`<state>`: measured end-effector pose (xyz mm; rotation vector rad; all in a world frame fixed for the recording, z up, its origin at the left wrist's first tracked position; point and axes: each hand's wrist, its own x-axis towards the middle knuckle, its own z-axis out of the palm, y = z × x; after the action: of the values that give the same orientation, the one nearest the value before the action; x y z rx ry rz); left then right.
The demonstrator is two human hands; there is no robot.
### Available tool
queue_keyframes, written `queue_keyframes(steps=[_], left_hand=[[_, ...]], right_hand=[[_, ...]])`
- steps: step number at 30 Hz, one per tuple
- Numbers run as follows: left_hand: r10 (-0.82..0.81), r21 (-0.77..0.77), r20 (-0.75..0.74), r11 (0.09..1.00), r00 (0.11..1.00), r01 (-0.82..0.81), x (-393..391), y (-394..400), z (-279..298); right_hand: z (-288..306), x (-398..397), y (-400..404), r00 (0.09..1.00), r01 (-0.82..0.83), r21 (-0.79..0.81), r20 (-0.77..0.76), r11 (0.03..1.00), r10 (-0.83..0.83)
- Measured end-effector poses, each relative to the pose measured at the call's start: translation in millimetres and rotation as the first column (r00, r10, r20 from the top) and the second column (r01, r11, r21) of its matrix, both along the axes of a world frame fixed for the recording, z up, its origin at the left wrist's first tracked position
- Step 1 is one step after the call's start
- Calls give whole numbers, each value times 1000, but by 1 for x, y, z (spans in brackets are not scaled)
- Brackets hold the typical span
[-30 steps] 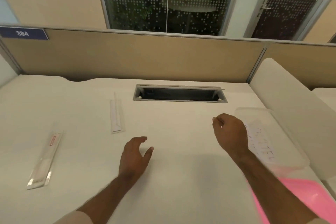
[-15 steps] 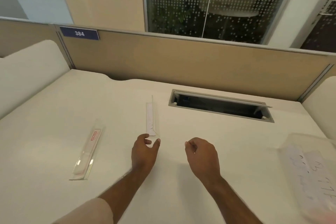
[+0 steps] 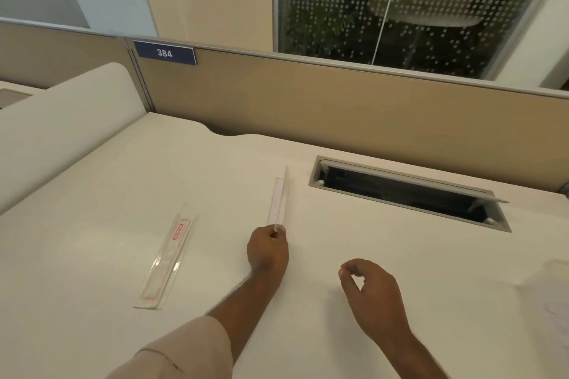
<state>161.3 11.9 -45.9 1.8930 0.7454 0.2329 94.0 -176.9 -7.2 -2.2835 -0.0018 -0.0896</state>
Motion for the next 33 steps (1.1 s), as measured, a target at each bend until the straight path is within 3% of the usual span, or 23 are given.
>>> queue_keyframes(steps=[6,12,20,24,29,33], left_hand=[[-69,43,101,997,993,65,-30,22,19],[-204,-122,118,968,972,218,-77,39,40],[-376,-170,103,906,921,389,-119,50,59],[-369,-194,91,905,925,380,-133,52,63],[-276,-370,154,874,949,315,-142,50,74],[-259,-412,161,859,952,304,-144,48,84]], right_hand=[[11,7,-9,998,14,62,59,998,-18],[28,15,-17,996,76,148,35,986,-82],[31,-9,-27,996,73,264,32,962,-84],[32,-27,-32,994,70,291,66,954,-93],[37,-53,-40,995,3,358,96,934,-41],[41,-74,-49,990,-26,382,141,924,-30]])
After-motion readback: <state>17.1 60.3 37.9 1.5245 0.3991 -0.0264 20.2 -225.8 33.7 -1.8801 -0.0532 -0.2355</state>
